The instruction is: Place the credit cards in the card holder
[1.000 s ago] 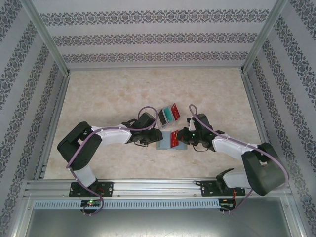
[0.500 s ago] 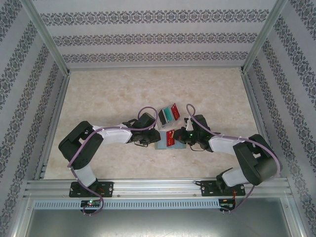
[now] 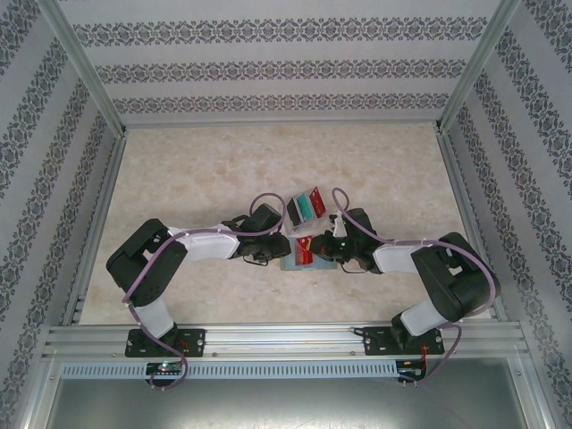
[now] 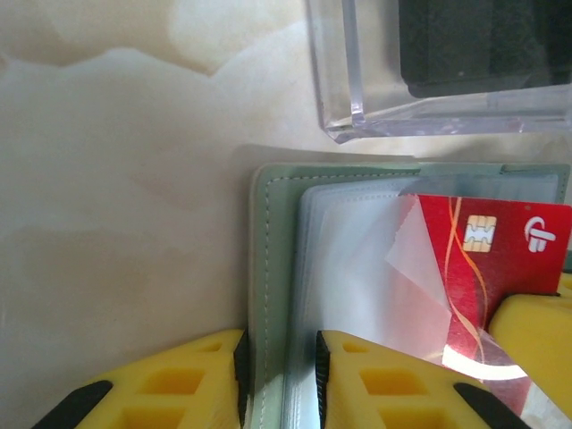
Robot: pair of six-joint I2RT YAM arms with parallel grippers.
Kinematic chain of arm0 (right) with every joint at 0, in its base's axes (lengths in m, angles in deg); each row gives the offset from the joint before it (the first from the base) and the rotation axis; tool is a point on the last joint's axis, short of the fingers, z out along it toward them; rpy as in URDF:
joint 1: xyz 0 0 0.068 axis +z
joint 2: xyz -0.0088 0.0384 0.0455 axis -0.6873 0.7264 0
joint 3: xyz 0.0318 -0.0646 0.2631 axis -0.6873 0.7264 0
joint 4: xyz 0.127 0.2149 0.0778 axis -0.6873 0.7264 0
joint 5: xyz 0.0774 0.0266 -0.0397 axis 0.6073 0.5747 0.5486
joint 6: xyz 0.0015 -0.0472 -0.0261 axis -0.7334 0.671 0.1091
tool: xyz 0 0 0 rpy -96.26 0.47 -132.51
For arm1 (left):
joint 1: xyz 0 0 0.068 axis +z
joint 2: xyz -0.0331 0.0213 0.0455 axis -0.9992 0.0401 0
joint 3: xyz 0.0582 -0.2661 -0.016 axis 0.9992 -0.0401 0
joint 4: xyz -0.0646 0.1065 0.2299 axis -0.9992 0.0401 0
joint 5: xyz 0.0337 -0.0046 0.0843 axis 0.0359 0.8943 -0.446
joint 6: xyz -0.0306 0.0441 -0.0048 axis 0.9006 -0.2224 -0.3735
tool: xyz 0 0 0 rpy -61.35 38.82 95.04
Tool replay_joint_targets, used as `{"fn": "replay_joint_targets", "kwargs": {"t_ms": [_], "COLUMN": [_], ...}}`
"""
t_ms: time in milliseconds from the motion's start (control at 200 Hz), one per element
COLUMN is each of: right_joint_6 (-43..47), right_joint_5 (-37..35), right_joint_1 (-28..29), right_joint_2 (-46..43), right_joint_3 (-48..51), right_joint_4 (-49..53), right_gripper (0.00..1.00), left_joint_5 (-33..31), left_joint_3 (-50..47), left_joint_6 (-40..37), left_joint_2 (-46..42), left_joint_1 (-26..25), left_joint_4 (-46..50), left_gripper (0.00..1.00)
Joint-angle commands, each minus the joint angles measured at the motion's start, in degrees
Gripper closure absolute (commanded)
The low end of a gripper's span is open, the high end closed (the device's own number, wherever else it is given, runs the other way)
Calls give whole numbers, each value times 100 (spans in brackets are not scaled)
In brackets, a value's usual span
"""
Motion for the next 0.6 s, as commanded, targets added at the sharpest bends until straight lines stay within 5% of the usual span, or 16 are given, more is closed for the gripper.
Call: {"fn": "replay_joint_targets", "kwargs": {"t_ms": [0,305,595], "right_joint_6": [119,81,-61], "right_joint_5": [-355,198,-159], "right_joint_1": [-19,116,464], "right_joint_2": [-289,376,658], "right_joint_3": [152,-118,-451], "right_joint_4": [662,281,246], "right_gripper": [94,94,89], "left_joint_5": [19,92,105], "left_joint_3": [28,30,63], "left_joint_6": [-49,-5,-23], "left_joint_2": [151,209,213], "left_joint_1": [-98,-102,-107], "left_joint_4": [47,-73,-45], "left_gripper": [72,72,72]}}
